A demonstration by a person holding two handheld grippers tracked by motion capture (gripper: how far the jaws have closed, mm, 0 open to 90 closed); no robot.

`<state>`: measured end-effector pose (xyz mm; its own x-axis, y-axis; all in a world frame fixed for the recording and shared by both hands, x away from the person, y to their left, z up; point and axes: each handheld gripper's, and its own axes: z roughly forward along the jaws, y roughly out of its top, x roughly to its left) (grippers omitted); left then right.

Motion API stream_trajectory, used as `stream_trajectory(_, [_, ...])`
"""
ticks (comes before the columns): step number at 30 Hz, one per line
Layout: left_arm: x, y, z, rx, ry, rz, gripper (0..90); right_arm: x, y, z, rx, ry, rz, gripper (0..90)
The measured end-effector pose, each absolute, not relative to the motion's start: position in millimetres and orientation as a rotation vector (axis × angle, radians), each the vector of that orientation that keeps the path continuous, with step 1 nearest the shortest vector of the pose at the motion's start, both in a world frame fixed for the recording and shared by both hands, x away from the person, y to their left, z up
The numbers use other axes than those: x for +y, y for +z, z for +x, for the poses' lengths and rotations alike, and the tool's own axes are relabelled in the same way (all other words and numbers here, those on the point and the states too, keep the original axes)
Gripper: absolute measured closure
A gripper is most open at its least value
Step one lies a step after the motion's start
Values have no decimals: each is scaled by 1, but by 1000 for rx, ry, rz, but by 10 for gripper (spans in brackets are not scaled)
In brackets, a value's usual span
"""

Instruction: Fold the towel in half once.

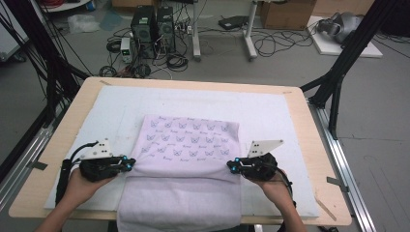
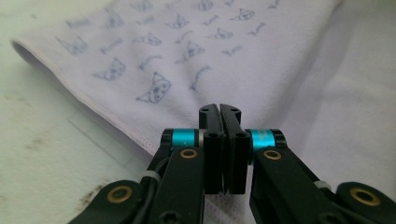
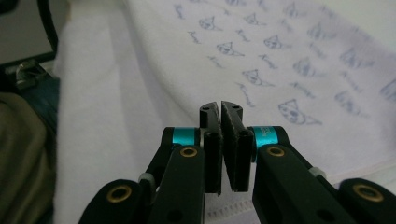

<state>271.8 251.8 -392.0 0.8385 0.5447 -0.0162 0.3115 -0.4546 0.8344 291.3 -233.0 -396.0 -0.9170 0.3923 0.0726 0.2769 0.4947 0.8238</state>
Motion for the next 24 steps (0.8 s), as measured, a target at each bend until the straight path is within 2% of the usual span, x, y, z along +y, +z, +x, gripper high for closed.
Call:
stream_trajectory(4, [257,-382,255,606,327,2077,876,-234,-382,277,2598,1421,545,870])
stream_trajectory(11, [257,-383,216,540,288,2103,875,-239,-381,244,2630,1458,505,870])
stream_trajectory(13, [255,-385,212,524,280,2113,842,-241,-382,236,2646,1476,500,830])
stream_trajectory(14, [255,-385,212,524,291,2120,794,-242,-383,235,2650,1490,514,774])
stream_trajectory(18, [252,-387,226,550,322,2110,684,-241,-387,244,2634,1496,552,693])
stream_trajectory(24, [249,-393,269,628,360,2079,640,-238,-393,282,2590,1442,630,613])
